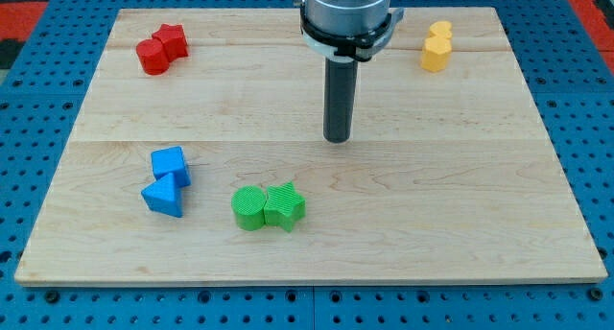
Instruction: Move your arm towards the red circle
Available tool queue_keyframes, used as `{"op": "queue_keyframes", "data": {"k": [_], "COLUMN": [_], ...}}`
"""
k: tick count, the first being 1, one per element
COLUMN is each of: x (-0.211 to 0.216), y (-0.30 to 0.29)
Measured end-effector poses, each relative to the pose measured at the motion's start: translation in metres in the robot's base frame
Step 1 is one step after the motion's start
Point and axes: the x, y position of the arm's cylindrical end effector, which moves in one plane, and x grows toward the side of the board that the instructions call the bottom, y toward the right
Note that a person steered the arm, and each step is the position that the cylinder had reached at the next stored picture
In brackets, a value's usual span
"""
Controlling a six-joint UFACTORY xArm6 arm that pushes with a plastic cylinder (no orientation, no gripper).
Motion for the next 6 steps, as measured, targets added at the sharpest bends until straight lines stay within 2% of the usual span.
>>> {"op": "queue_keyframes", "data": {"k": [1,3,5,6], "x": [-0.025,-0.028,-0.07,-0.071], "y": [-0.002,-0.002,-0.002,-0.002]}}
